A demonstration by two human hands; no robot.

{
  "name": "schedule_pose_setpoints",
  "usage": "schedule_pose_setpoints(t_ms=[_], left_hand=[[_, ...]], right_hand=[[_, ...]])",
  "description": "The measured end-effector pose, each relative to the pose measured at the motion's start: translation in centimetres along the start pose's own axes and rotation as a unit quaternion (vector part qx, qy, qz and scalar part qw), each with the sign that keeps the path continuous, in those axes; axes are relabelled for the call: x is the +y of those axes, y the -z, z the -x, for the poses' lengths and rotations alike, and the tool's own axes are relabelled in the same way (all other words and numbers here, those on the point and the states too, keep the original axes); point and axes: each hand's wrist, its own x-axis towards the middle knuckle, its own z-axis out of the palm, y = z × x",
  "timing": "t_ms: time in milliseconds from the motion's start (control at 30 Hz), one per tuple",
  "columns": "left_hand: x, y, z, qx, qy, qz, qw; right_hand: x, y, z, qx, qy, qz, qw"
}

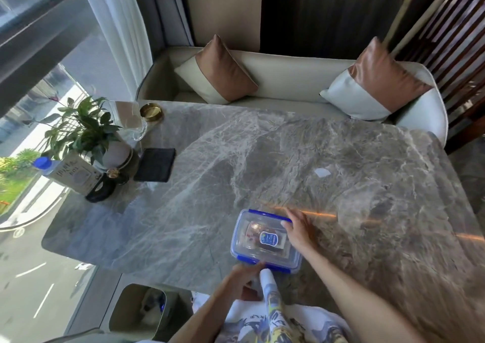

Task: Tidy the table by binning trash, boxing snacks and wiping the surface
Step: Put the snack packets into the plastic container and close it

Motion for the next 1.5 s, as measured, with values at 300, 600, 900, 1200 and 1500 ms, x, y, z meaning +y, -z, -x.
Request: schedule_pose_setpoints(t_ms=[300,600,900,1200,1500], left_hand=[[3.2,1.7,-1.7,0.175,-0.261,-0.071,0.947],[3.2,0.6,-1.8,0.258,-0.323,-0.260,0.872],[2.0,-0.1,-3.4,0.164,-0.297,-0.654,0.676],[0.5,8.6,-0.9,0.245,-0.281,-0.564,0.737],[-1.9,25.2,2.5,0.360,-0.219,-0.412,0.808]], right_hand=[[4.0,-0.7,4.8,-0.073,-0.201,-0.422,0.881],[4.1,0.6,5.1,-0.073,-0.167,-0.326,0.928],[4.7,-2.8,7.4,-0.082,0.089,0.093,0.988],[-4.4,-5.7,4.4,-0.142,0.177,0.136,0.964],[-23.4,-14.8,1.4,-0.237,0.313,0.202,0.897]])
